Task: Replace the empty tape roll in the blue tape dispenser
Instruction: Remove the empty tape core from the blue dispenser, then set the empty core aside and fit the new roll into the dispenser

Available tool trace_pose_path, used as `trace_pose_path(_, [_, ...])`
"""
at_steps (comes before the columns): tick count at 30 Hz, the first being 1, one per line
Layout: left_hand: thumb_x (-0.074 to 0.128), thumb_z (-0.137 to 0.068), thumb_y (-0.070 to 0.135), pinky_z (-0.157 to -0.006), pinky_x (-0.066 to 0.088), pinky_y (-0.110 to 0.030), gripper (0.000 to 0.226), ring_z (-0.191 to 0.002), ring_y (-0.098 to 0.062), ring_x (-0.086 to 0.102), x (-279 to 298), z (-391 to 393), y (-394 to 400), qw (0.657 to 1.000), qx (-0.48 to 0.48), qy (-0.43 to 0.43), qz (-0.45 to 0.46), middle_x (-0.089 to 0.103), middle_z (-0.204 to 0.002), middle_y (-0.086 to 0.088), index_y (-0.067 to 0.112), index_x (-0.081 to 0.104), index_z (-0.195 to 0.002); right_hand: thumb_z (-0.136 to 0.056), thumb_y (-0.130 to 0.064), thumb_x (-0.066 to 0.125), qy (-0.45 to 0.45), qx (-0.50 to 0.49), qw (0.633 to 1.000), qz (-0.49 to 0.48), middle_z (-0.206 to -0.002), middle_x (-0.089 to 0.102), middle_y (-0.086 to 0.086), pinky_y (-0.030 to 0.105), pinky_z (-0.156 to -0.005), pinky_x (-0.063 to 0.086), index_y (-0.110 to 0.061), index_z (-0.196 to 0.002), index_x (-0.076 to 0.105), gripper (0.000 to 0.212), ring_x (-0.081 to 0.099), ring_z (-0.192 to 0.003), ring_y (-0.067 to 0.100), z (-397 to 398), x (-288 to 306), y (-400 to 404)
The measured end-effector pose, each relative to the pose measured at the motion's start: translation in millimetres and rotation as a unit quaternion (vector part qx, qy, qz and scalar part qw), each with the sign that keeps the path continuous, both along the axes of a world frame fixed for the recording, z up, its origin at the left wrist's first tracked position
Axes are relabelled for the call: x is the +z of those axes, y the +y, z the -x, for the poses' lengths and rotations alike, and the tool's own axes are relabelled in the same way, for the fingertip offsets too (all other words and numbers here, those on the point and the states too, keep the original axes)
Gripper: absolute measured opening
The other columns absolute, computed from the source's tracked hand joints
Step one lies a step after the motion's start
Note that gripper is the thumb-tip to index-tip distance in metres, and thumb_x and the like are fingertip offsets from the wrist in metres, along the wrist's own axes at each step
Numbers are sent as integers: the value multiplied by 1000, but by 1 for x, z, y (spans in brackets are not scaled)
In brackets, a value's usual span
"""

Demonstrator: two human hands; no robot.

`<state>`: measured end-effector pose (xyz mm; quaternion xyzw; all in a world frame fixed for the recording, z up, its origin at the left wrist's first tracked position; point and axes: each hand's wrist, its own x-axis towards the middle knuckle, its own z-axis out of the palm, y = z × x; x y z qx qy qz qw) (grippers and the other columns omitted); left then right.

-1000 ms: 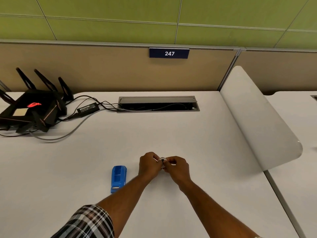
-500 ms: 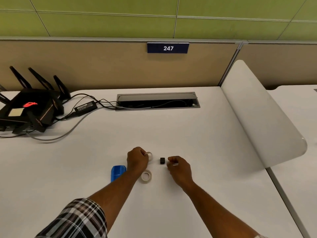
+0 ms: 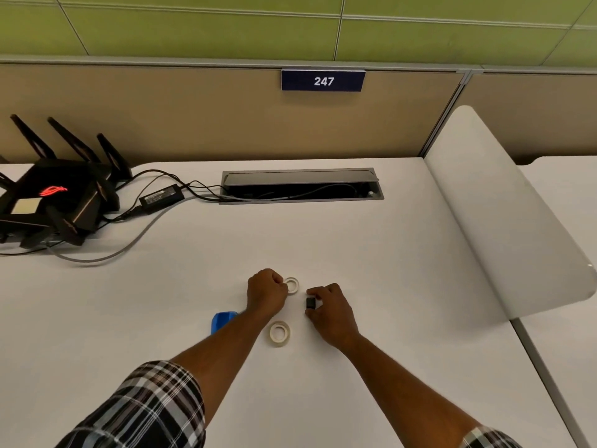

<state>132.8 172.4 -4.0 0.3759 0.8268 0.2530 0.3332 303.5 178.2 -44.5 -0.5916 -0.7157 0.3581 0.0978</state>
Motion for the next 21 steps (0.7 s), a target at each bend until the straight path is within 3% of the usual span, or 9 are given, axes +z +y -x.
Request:
trace_pose_path(4, [70,-86,21,-72,45,-20,13,-90,-16,66,-1,3,-28,996,-66,46,-28,70,-98,0,15,69,-97,-89,-19,74,25,-24,999,-12,-119,58,-1,23,-83,50,-20,-118,68,30,67,-93,16,-4,1,-5])
trace_pose_path(9, [77,-80,36,-95,48,-22,46,-112,-12,58,-7,9,-80,981,-190,47,-6,60,-119,6,23,63,-121,-88,-21,78,77,-60,995,-19,-108,60,-5,9,-70,47,-21,-100,69,15,66,-80,4,-8,2,-19])
trace_pose_path(12, [79,-75,40,-102,44,-27,64,-121,-12,47,-7,5,-101,969,-236,71,4,50,-129,8,28,54,-133,-86,-25,81,98,-77,992,-4,-106,62,-7,8,-69,47,-27,-93,68,15,67,-80,2,-7,5,-28])
trace_pose_path(15, [77,-81,33,-104,44,-27,68,-126,-11,42,-9,0,-110,968,-237,89,1,43,-134,8,31,45,-141,-86,-28,81,101,-77,992,10,-106,63,-7,10,-68,47,-24,-95,70,15,67,-79,1,-5,7,-34])
trace_pose_path(21, [67,-91,22,-104,47,-29,58,-126,-15,47,-12,-5,-114,973,-204,110,-10,48,-130,3,31,44,-143,-86,-33,80,76,-43,995,37,-104,67,-8,8,-64,45,-23,-97,71,18,65,-82,-2,-7,12,-46])
